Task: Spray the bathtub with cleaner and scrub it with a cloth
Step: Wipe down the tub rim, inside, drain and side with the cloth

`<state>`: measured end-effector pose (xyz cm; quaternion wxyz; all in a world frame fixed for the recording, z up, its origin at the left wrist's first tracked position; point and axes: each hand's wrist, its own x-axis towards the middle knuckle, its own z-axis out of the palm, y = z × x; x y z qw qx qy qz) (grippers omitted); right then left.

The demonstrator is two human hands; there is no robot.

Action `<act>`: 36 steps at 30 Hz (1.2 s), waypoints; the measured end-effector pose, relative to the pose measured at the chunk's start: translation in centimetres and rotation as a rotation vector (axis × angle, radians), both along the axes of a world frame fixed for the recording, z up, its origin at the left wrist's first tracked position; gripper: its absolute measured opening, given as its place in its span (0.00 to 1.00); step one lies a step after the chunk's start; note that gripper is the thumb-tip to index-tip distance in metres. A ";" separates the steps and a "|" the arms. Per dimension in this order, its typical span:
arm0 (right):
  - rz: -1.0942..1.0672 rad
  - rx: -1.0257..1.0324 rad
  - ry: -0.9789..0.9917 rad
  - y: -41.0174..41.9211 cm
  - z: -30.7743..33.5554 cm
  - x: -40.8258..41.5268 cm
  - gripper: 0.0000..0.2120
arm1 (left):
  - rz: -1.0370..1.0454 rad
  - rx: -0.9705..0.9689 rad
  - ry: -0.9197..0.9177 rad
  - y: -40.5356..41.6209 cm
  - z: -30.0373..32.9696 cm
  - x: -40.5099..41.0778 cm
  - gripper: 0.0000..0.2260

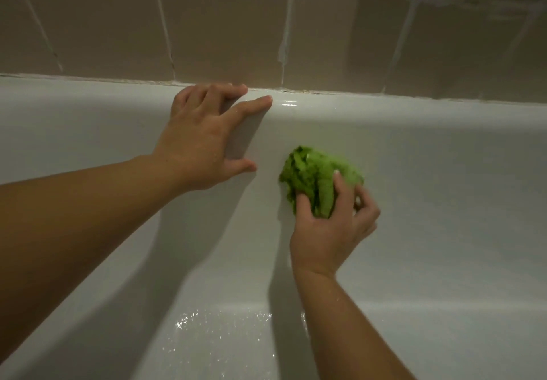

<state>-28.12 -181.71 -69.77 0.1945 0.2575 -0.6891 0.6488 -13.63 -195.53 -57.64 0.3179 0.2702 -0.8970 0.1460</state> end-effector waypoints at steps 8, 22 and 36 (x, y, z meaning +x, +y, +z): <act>0.069 0.081 -0.276 2.3 -3.0 0.6 0.26 | 0.016 0.032 0.035 0.2 -0.2 0.1 0.46; 0.167 0.492 -0.233 4.1 -8.7 3.3 0.25 | 0.012 0.116 0.134 0.7 -0.1 -0.2 0.46; 0.102 0.030 -0.052 0.5 8.0 -2.8 0.26 | 0.101 0.200 0.154 1.6 0.4 -0.7 0.48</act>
